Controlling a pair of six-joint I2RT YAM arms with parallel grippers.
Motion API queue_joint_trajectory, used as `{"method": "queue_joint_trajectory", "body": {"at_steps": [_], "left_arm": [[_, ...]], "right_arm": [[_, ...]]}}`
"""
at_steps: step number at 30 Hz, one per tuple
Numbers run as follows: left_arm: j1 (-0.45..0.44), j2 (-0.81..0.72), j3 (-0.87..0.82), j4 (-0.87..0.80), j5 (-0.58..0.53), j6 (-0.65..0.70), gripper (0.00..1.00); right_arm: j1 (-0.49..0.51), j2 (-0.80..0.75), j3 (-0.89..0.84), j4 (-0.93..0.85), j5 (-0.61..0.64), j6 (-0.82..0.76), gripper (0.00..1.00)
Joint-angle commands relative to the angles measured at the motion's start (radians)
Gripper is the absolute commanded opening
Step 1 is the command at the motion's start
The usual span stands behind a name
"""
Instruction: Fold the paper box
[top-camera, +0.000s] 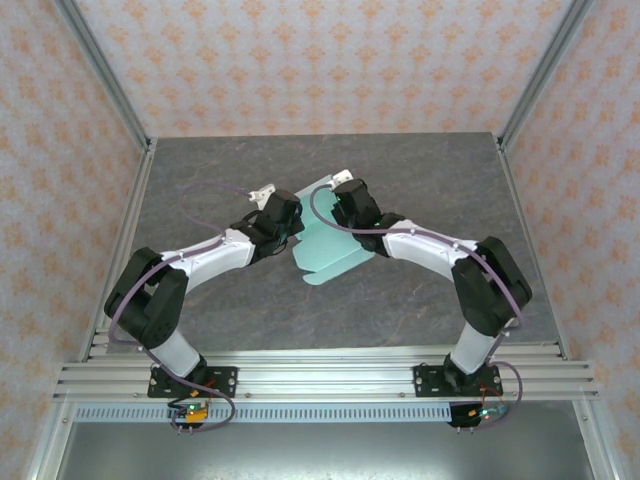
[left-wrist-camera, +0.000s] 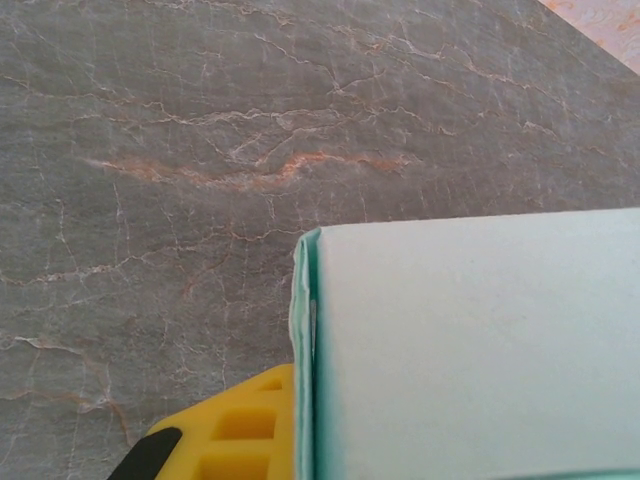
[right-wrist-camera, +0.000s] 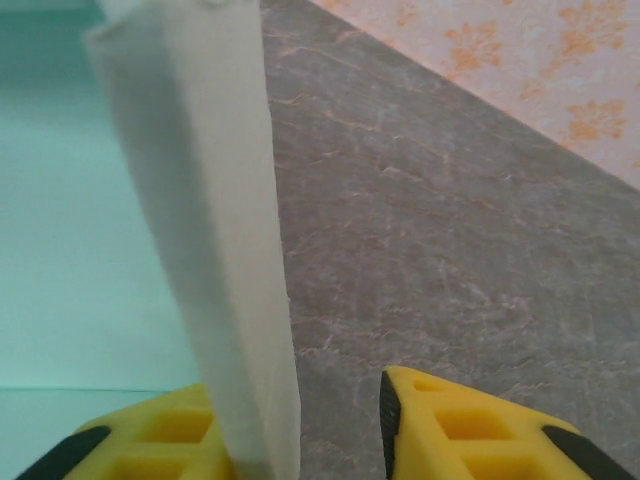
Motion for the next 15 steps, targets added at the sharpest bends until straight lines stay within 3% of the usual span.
{"method": "queue_joint_trajectory", "body": {"at_steps": [1,5,8,11,13,15], "left_arm": [[0.004,0.013,0.028,-0.011,0.014,-0.034,0.00],[0.005,0.019,0.035,-0.012,0.036,-0.050,0.00],[0.004,0.020,0.033,-0.013,0.033,-0.063,0.00],[0.005,0.021,0.033,-0.020,0.028,-0.081,0.00],[0.008,0.025,0.041,-0.029,0.021,-0.090,0.00],[0.010,0.038,0.062,-0.063,0.009,-0.117,0.00]], "right_arm": [[0.019,0.044,0.035,0.153,0.162,0.012,0.28],[0.054,0.095,0.019,0.264,0.304,-0.025,0.19],[0.064,0.100,-0.015,0.339,0.350,-0.023,0.21],[0.063,0.015,-0.051,0.291,0.217,0.041,0.36],[0.056,-0.079,-0.079,0.223,0.085,0.092,0.55],[0.037,-0.179,-0.114,0.170,-0.031,0.155,0.62]]}}
